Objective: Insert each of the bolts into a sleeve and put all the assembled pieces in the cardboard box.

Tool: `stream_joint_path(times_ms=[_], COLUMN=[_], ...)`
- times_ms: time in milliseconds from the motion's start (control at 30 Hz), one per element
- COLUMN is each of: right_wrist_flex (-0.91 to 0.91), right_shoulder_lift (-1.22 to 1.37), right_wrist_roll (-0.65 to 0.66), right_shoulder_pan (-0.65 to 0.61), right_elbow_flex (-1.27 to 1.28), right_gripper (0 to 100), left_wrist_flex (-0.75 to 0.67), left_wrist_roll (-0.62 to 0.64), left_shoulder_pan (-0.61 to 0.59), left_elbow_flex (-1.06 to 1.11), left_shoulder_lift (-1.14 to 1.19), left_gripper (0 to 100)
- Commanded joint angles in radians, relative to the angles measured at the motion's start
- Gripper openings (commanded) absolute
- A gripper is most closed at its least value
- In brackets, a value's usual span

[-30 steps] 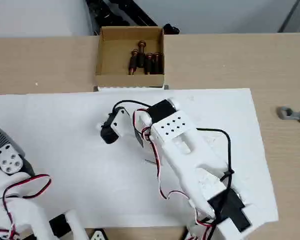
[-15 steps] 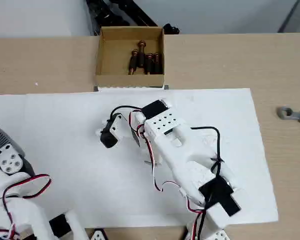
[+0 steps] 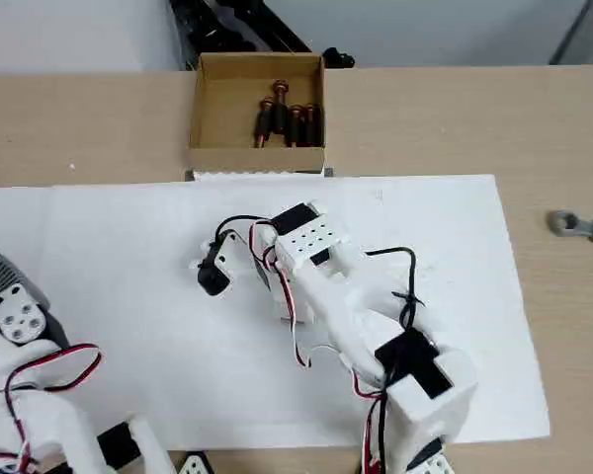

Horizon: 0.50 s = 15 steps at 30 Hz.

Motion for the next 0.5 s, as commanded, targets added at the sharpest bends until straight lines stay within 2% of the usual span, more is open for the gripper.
stream_joint_path(times_ms=[0,267,333,467], right_wrist_flex=[-0.038,-0.047,-0.047,-0.045], right_shoulder_lift=[0.022,0.025,0.024,0.024], right_wrist_roll=[0.009,0.008,0.005,0.003], right_shoulder_pan=[-0.002,0.021,0.021,0.021], right_elbow_flex=[-0.029,0.006,0.028,0.048], right_gripper=[31.4,30.6,26.2,11.5], left_wrist_flex=[-0.026,-0.026,-0.026,-0.026], left_wrist_roll=[-0.028,-0.035,-0.035,-0.035], left_shoulder_pan=[0.005,0.005,0.005,0.005], left_elbow_flex=[-0.004,-0.004,-0.004,-0.004], left_shoulder_lift=[-0.005,-0.005,-0.005,-0.005], left_gripper=[1,1,1,1])
